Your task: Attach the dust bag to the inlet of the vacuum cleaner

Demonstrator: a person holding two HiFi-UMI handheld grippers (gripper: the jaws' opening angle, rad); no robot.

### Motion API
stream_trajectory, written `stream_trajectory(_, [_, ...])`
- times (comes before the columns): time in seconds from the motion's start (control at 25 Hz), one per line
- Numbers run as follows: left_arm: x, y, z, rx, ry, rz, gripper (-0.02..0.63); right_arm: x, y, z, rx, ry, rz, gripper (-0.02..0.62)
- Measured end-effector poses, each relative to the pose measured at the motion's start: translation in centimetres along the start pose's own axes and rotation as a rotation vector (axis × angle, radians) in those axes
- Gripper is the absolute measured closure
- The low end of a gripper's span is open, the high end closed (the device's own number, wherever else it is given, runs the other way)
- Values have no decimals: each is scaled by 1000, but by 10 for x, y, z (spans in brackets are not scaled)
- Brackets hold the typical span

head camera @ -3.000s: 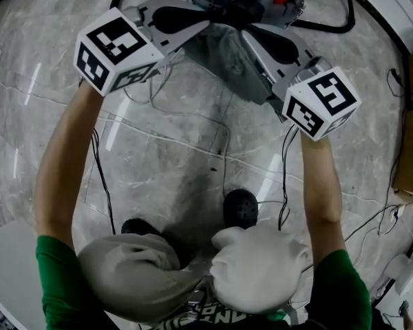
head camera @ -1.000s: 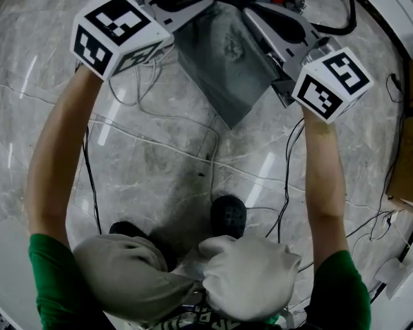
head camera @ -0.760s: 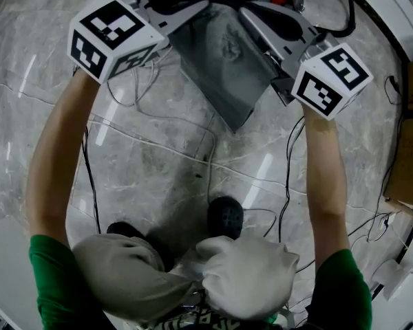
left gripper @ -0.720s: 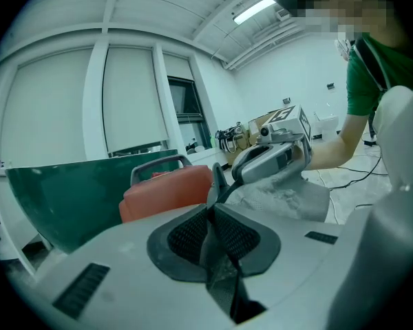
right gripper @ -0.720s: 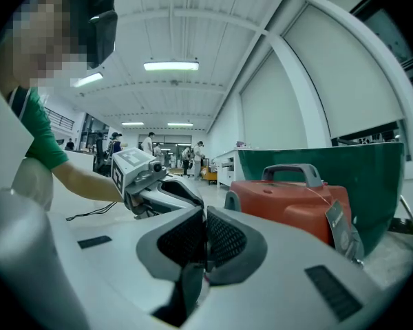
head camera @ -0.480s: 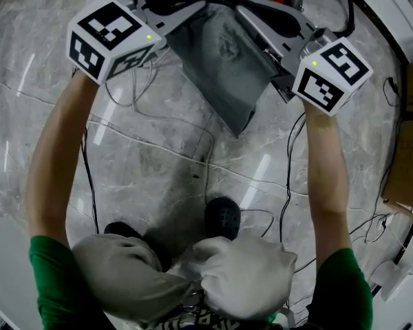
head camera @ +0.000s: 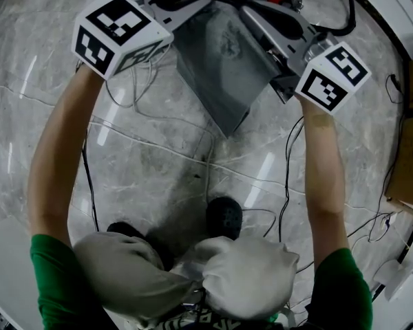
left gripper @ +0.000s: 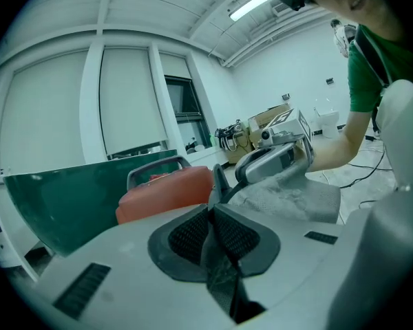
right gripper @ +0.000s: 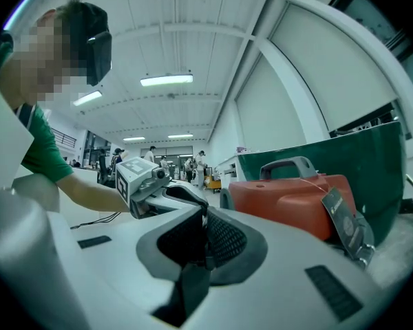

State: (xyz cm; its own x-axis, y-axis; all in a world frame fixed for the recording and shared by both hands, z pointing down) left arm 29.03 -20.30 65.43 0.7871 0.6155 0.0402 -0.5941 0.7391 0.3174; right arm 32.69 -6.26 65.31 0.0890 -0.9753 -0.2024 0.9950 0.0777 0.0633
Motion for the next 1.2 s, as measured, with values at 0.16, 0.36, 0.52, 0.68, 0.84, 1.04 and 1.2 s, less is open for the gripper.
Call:
stream_trajectory(0.16, [1, -2, 2, -11, 12, -14, 577, 1, 2, 1, 6, 7, -2, 572])
stream_trajectory(0.36, [1, 1, 4, -16, 11, -31, 577, 0, 2, 4, 15, 2, -2, 572])
stream_trajectory(0.52, [1, 4, 7, -22, 9, -38, 578, -2, 1, 6, 16, -14, 6, 573])
stream_trajectory(0.68, [1, 3, 9, -13, 13, -54, 579, 1, 3, 7, -1, -20, 1, 572])
stream_trajectory(0.84, [-1, 6, 10, -17, 5, -66, 580, -1, 1, 10, 13, -22, 1, 572])
stream_trajectory(1.04, [1, 4, 10, -12, 1, -76, 580, 1, 3, 8, 1, -25, 6, 572])
stream_trajectory(1.2, [0, 7, 11, -22, -2, -82, 580, -1, -1, 10, -9, -26, 19, 573])
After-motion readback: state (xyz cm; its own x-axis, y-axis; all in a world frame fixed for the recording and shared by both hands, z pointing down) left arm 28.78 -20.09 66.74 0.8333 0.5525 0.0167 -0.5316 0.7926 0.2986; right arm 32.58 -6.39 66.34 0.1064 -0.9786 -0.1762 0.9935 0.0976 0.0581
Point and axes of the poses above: the fingertips, and each gripper's own axes: x forward along the fingers, y to its right, z out of its underside, the point moved 6 cm from there along -x, backward along the fingers, and after that the axes turned 15 degrees about y, right-handed, at the moved point
